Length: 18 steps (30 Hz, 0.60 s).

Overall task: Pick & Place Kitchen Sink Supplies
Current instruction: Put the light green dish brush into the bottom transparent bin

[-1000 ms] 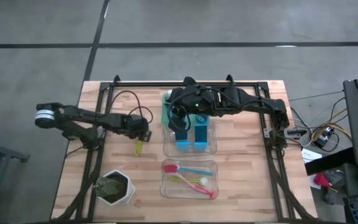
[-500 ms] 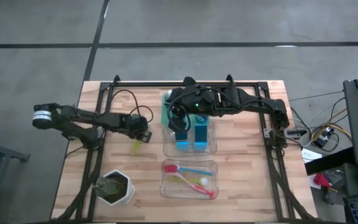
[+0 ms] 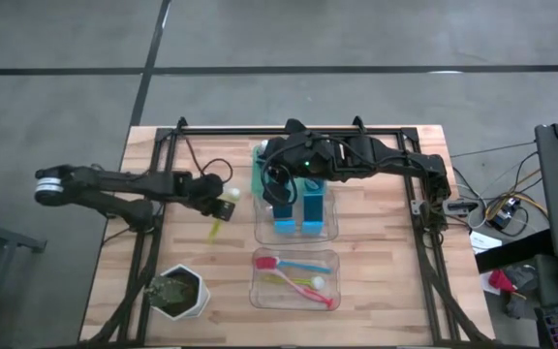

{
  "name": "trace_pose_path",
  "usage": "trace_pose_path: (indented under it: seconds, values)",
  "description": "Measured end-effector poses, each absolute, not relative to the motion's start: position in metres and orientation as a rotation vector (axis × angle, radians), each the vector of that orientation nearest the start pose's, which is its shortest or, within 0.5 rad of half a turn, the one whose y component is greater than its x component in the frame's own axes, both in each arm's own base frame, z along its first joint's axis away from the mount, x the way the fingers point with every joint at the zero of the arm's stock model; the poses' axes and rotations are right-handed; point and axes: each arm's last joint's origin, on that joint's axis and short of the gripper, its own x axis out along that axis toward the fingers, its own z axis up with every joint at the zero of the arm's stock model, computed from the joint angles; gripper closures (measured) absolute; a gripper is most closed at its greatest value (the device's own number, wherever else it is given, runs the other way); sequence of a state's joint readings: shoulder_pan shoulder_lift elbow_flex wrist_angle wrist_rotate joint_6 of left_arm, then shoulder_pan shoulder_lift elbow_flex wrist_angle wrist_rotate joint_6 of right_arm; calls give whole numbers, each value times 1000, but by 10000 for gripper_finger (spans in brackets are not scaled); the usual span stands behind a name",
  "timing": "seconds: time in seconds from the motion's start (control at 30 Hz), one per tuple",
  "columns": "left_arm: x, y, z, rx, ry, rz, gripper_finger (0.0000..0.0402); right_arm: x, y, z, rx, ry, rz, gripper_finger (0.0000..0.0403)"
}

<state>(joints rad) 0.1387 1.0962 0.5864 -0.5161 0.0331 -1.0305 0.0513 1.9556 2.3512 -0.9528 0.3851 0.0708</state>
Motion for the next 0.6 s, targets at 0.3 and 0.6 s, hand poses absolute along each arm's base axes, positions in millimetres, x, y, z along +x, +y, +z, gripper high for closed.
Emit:
trace_pose_path:
  seconds: [0.3,0.6]
  values:
    - [192,24,241,-1079,704,474,355,402,7,448,-47,533,-353,354]
    - [197,20,294,-1100,583,314,359,402,7,448,-44,532,-354,355]
